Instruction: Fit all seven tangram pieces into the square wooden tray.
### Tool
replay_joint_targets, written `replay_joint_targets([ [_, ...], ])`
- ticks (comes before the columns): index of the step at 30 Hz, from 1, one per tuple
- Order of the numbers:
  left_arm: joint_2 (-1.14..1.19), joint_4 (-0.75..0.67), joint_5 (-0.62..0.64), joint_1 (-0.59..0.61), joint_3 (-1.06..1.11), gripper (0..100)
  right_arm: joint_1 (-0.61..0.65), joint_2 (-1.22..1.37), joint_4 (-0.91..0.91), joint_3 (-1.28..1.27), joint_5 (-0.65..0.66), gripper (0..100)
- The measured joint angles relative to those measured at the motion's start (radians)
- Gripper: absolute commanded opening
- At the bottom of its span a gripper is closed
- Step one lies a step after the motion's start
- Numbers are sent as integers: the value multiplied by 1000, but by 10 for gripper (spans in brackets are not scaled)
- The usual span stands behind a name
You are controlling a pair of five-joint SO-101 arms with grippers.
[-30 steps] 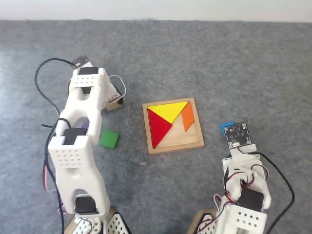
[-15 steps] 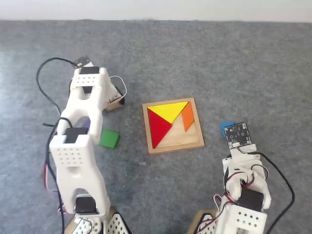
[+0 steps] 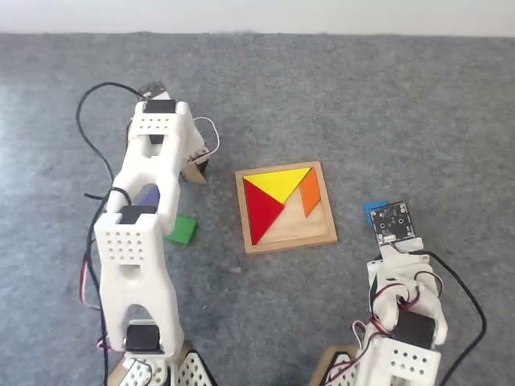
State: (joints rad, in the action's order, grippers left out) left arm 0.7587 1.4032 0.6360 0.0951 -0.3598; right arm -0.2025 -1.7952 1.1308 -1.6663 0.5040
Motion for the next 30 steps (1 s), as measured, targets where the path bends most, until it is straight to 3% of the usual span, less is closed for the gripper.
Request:
replay_joint_targets([
  [10,-43,123,-173,-61,-9,11,0,0,0,0,0,8],
  [21,-405,161,-284,-241,242,11,0,0,0,0,0,8],
  [25,-552,14,-288,-416,450,12,0,0,0,0,0,8],
  [30,-632,-324,-296,-591,718,12,0,0,0,0,0,8],
])
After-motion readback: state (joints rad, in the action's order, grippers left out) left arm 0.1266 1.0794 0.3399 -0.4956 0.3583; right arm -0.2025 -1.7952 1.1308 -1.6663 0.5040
